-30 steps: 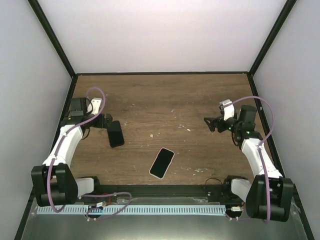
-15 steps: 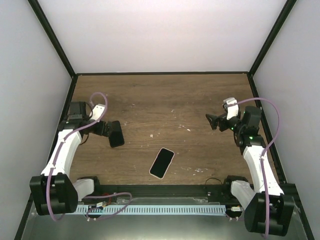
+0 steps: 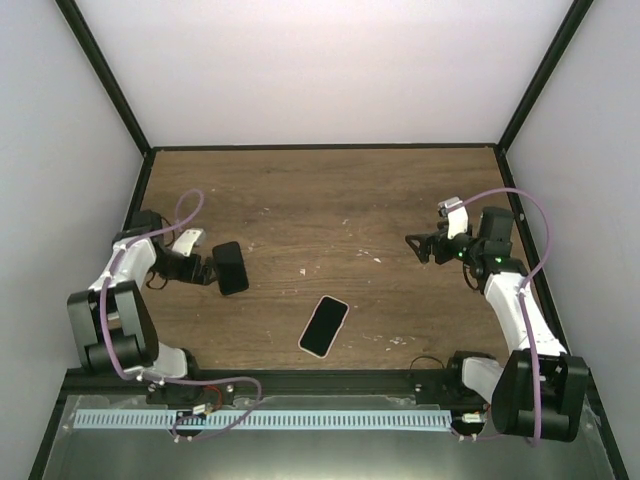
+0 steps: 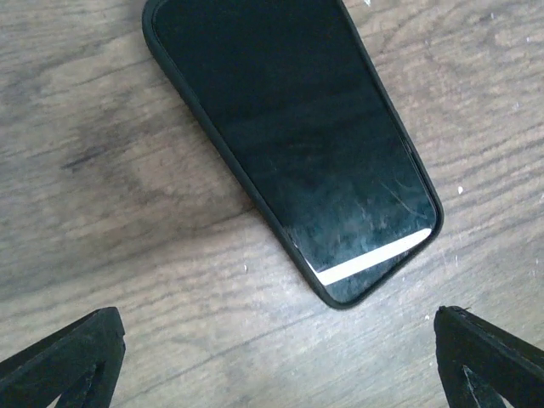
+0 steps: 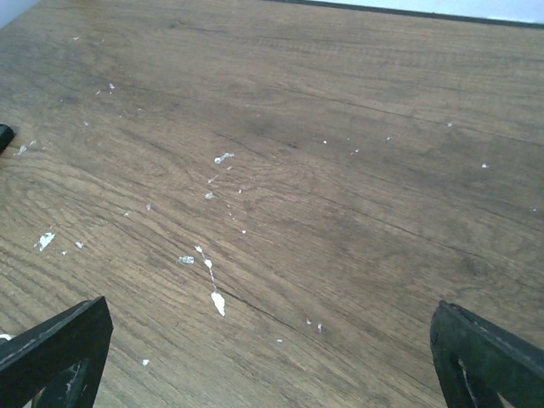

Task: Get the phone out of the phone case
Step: Pick up the phone at the center of the board.

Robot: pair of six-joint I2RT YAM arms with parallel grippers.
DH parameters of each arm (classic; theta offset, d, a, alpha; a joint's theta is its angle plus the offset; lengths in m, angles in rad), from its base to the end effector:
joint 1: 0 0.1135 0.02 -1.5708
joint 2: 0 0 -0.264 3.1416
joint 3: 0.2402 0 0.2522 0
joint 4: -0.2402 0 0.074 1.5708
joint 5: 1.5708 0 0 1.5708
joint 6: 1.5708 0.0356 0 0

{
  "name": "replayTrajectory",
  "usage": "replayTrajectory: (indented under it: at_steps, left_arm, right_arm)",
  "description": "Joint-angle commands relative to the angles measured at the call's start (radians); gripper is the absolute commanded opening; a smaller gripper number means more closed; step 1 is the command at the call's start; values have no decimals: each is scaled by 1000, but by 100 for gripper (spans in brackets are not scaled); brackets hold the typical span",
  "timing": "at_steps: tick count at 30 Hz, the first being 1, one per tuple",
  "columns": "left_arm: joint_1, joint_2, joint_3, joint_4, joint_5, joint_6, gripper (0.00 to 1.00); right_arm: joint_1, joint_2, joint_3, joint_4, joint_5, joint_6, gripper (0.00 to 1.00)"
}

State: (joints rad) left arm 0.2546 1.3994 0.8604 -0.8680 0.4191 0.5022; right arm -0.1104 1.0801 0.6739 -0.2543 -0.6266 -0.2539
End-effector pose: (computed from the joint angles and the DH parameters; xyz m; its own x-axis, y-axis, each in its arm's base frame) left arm 0.2295 0.0448 0.1943 -0.9167 0.2158 -0.3362 0.3143 0.9091 -0.2734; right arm 0.2265 -0.0041 0.2416 -0.4970 -0.1496 -0.8547 -0.5123 0.8457 0.1499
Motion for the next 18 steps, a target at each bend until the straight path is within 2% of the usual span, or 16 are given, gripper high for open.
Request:
replayTrajectory:
  at_steps: [1,7,18]
  left_arm:
    - [2,96,83,-18,52,-7,100]
    - [-17,191,135,-7,75,-31,100]
    - [-156,330,224,26,10,-139,96]
  right_arm:
    - [0,23,51,-9,-24,42,100]
    - [1,3,55,9,-18,71,100]
    - [5,98,183,-69,-38,62,100]
